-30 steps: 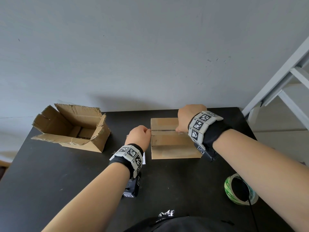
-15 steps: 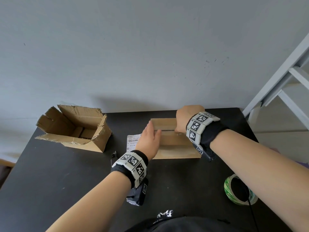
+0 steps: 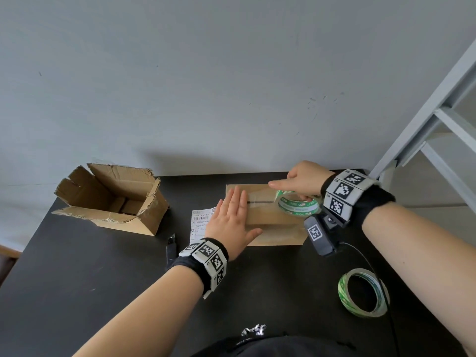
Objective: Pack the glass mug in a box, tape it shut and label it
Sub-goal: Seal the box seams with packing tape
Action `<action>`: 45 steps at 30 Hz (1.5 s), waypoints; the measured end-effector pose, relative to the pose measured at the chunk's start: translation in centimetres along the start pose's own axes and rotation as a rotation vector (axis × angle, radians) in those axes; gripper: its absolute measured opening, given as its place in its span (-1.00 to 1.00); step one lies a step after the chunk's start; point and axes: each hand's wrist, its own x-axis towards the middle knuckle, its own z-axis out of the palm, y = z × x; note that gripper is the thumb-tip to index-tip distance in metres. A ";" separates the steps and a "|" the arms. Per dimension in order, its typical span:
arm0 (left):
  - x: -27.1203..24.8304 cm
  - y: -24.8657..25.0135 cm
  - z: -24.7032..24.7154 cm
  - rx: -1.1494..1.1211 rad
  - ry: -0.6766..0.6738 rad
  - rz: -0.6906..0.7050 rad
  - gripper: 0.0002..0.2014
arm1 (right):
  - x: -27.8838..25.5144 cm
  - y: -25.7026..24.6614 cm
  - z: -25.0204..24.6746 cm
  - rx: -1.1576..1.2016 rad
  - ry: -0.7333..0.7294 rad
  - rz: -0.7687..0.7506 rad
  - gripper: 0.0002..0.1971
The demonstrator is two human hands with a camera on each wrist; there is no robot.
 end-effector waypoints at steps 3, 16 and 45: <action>0.0 0.0 -0.1 -0.002 0.010 0.000 -0.11 | -0.2 0.8 0.1 0.091 0.063 -0.006 -0.43; -0.1 0.0 -0.4 0.011 -0.001 -0.001 -0.10 | 0.0 1.9 -1.5 -0.088 0.060 -0.048 -0.43; -0.1 0.5 -0.9 0.011 0.000 -0.010 -0.11 | 0.1 7.3 -0.8 -0.060 -0.020 0.047 -0.76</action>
